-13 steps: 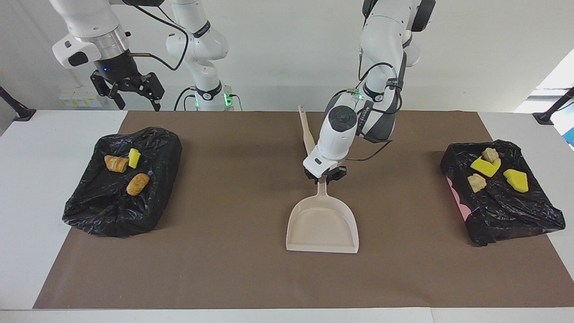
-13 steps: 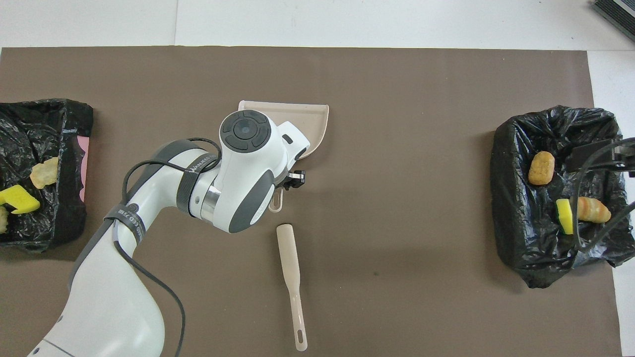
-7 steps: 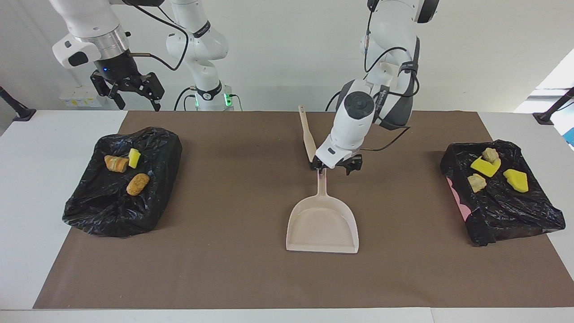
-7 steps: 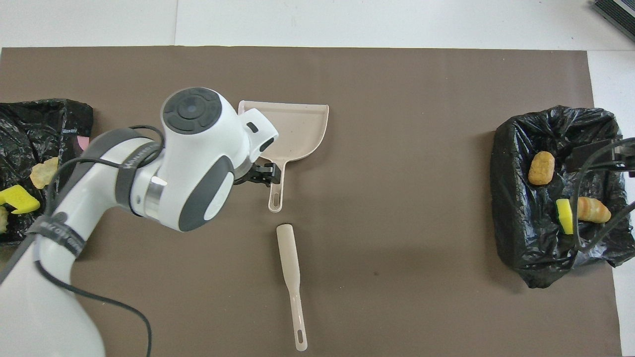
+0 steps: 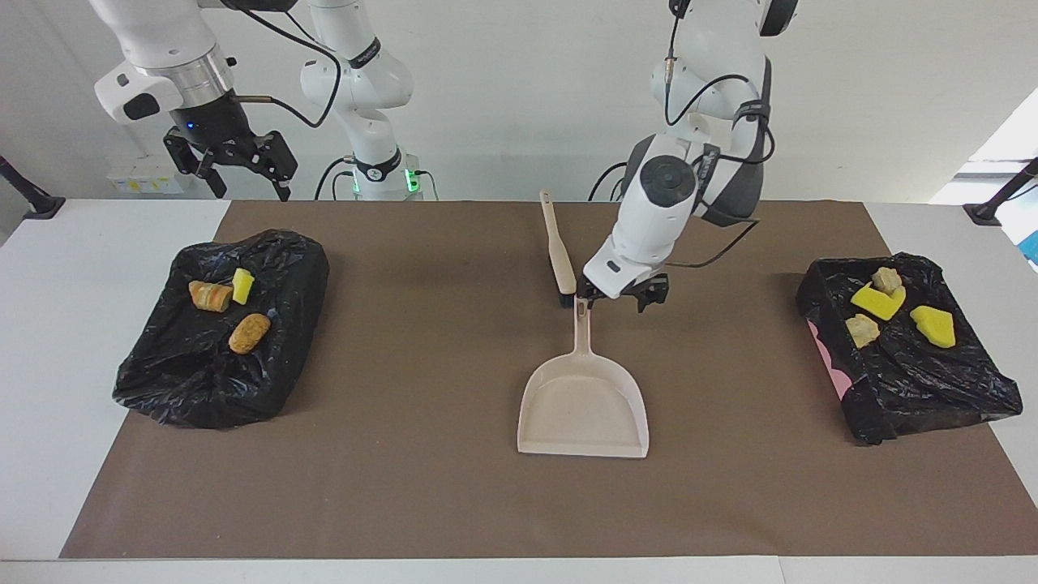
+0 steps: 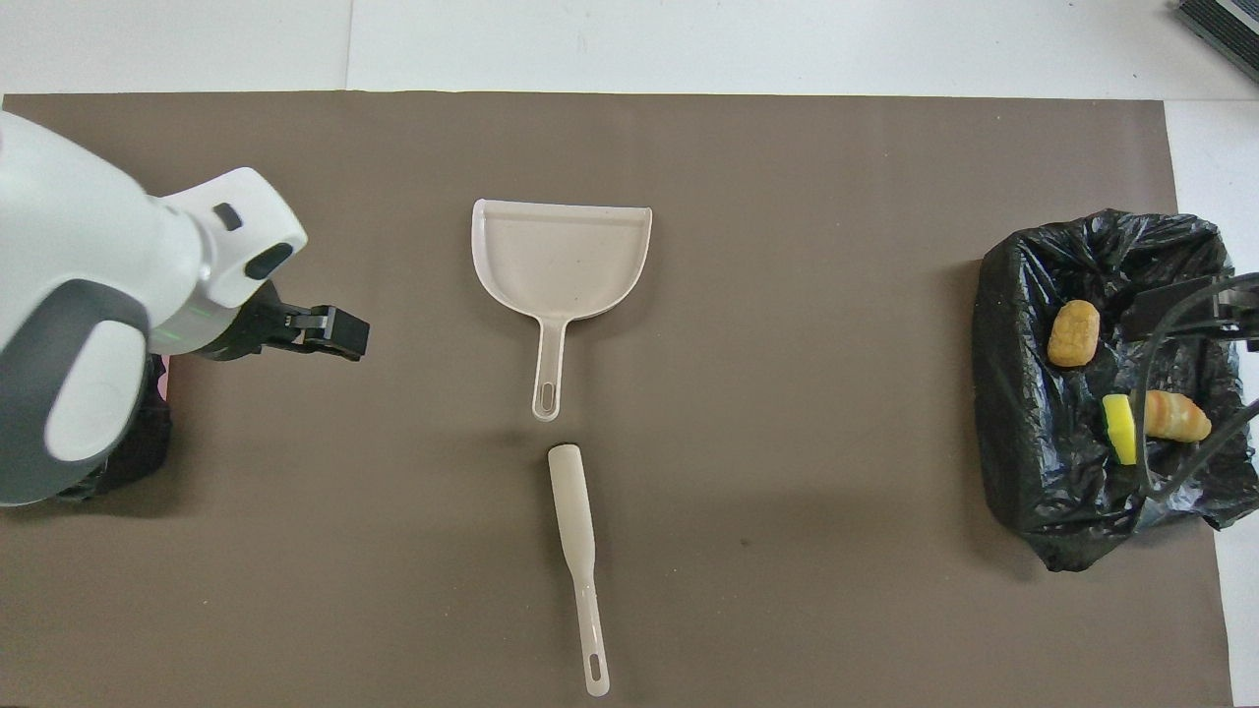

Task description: Sweep and dump trash in bin

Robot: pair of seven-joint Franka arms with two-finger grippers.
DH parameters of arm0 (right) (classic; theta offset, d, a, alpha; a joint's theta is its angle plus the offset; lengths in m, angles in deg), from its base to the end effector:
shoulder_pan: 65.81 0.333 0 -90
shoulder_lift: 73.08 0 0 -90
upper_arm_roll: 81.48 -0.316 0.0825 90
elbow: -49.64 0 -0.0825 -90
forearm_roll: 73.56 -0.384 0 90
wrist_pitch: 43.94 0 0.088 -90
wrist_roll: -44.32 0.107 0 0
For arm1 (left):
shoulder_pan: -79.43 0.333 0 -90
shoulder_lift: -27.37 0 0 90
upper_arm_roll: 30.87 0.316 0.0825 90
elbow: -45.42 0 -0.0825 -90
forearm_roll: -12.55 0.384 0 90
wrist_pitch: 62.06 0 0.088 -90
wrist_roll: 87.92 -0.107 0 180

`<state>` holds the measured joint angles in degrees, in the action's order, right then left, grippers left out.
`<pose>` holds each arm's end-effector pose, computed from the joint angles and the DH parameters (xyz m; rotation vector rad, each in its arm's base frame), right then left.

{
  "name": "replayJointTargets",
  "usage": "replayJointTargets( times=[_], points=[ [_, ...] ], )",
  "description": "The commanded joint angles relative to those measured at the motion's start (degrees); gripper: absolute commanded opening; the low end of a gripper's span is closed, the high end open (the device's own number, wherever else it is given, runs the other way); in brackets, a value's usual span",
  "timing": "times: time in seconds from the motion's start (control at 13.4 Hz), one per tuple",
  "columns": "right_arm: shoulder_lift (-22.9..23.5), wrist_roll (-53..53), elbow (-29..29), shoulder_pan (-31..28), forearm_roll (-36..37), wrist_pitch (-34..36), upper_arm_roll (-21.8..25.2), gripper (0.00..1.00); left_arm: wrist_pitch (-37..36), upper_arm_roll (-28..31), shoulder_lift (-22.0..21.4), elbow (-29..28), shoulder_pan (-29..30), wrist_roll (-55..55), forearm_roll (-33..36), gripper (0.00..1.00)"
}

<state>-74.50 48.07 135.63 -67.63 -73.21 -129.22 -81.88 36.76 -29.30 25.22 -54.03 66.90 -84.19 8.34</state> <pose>0.5383 -0.0140 0.6635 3.1323 -0.1423 0.0196 0.5415 -0.1115 0.5805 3.0598 -0.1775 0.0258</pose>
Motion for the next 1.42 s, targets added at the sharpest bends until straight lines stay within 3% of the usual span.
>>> replayJointTargets(
  times=[0.0, 0.15, 0.3, 0.67, 1.34],
  points=[
    [-1.22, -0.58, 1.37, -0.46, -1.14, -0.06, -0.13, 1.00, -4.74, -0.43, -2.07, 3.10, 3.38, -1.96, -0.63, 1.00],
    [-1.13, -0.58, 1.37, -0.46, -1.14, -0.06, -0.13, 1.00, -8.53, -0.51, -1.98, 7.50, 6.45, -6.87, -0.54, 1.00],
    [-1.22, -0.58, 1.37, -0.46, -1.14, -0.06, -0.13, 1.00, -11.70, -0.25, -2.42, 7.96, 7.86, -9.87, -0.54, 1.00],
    [-1.22, -0.58, 1.37, -0.46, -1.06, -0.06, -0.13, 1.00, -12.15, -0.69, -3.57, 7.61, 8.40, -11.20, 3.67, 1.00],
    [-1.13, -0.58, 1.37, -0.46, -1.14, -0.06, -0.13, 1.00, -12.33, -0.08, -2.95, 8.13, 8.66, -10.15, 1.84, 1.00]
  ],
)
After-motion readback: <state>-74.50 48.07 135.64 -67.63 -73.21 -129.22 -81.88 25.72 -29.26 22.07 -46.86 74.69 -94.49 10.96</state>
